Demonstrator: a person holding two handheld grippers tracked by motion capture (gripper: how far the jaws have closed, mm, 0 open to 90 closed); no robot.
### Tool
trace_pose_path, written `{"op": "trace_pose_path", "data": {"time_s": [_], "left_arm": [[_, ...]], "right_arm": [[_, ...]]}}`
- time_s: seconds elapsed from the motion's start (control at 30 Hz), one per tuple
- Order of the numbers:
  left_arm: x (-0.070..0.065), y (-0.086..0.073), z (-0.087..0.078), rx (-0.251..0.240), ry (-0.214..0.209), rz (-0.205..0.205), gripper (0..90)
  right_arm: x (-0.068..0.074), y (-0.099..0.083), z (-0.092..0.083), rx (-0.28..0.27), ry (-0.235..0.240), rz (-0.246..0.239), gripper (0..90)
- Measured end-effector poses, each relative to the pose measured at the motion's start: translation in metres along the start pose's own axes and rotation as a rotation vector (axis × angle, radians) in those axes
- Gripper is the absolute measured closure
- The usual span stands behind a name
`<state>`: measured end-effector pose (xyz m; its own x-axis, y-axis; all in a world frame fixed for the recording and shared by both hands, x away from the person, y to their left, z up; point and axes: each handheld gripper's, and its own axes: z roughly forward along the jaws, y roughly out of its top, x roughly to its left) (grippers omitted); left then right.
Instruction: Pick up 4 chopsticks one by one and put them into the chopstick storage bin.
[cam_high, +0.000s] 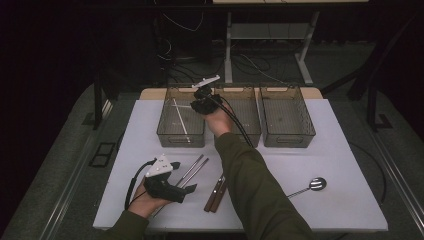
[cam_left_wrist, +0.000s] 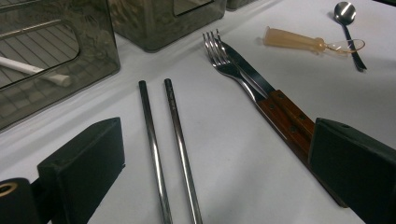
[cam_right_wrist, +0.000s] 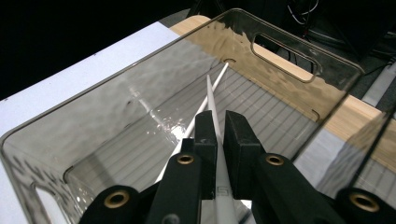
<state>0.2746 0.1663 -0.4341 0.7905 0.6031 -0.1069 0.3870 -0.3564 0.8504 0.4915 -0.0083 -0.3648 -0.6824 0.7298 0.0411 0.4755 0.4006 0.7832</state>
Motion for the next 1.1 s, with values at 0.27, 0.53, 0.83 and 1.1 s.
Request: {"op": "trace_pose_path", "data": {"time_s": [0.27,0.53,0.83,1.1], "left_arm": [[0.000,0.000,0.000,0.001,0.002,0.002,2.3],[0.000,0.000,0.001,0.002,0.005,-0.001,2.3],[0.000,0.000,0.001,0.009,0.008,0.010,2.3],[-0.002,-0.001,0.003,0.017,0.012,0.017,2.4]], "right_arm": [[0.007,-0.001,0.006,0.030,0.018,-0.028,67.8],[0.003,-0.001,-0.012,0.030,0.069,-0.026,53.7],[-0.007,-0.020,-0.043,-0.001,0.182,0.002,38.2],[-0.012,-0.044,-0.072,-0.018,0.207,-0.004,24.2]]}}
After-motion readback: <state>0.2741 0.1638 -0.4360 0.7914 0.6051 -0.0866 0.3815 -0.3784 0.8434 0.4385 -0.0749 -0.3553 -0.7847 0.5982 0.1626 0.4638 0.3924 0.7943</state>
